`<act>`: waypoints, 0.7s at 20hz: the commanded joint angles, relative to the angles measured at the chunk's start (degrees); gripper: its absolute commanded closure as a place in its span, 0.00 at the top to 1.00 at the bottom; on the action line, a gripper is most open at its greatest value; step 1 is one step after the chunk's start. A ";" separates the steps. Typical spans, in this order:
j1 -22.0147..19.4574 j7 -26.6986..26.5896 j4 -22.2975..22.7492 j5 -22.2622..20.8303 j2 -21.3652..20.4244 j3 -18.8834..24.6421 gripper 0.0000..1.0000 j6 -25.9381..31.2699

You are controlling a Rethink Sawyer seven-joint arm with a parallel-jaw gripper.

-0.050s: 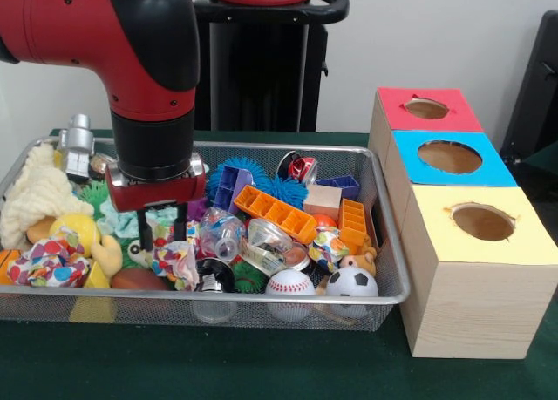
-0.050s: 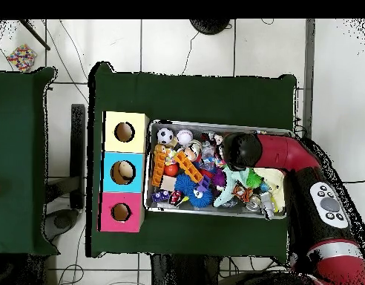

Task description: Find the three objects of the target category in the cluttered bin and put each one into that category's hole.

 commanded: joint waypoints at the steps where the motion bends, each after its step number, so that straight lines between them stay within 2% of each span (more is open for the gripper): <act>1: -0.09 0.93 -0.31 -1.44 1.66 0.30 0.00 -0.29; 10: 0.21 0.32 -0.91 -1.76 1.54 0.41 0.00 0.18; 14: -2.68 -1.43 1.49 -0.37 1.71 4.49 0.00 -4.57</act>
